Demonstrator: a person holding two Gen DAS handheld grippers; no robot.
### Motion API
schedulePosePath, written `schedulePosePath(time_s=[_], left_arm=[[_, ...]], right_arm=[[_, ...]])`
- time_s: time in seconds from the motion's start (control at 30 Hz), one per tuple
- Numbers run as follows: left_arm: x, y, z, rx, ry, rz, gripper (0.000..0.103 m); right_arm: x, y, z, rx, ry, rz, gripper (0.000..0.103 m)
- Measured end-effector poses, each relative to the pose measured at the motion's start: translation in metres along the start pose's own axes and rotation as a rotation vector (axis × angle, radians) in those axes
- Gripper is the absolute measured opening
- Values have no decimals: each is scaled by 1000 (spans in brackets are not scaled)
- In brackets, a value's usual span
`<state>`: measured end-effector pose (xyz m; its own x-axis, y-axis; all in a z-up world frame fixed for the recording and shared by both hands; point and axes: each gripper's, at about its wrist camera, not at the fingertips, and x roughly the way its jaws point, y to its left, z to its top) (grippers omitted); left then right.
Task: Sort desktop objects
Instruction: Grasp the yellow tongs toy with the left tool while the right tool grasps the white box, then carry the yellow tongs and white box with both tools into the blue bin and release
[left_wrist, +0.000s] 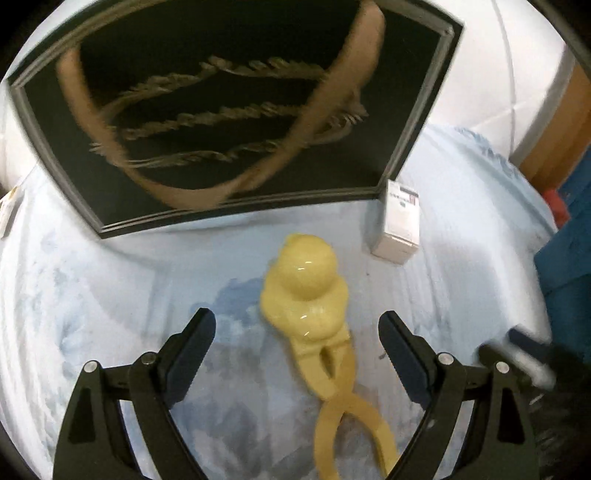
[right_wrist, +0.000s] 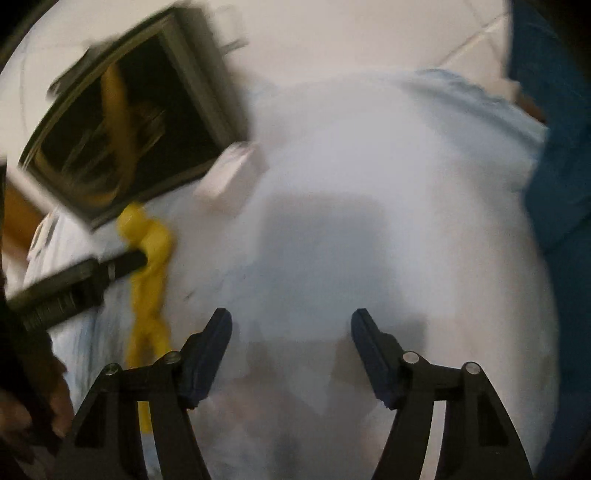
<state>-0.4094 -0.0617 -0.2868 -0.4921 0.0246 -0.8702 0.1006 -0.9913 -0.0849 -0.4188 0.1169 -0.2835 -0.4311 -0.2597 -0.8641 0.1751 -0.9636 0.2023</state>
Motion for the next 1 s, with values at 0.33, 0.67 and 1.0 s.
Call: schedulePosePath(time_s=[0.33, 0.67, 1.0], left_arm=[[14, 16, -8, -12, -63, 80, 55], [6, 12, -23, -62, -63, 89, 54], [-93, 13, -73, -52, -149, 66, 54]], right_arm=[[24, 39, 71, -28, -73, 91, 68], [68, 75, 94, -103, -73, 17, 35], [-30, 90, 36, -177, -118, 18, 30]])
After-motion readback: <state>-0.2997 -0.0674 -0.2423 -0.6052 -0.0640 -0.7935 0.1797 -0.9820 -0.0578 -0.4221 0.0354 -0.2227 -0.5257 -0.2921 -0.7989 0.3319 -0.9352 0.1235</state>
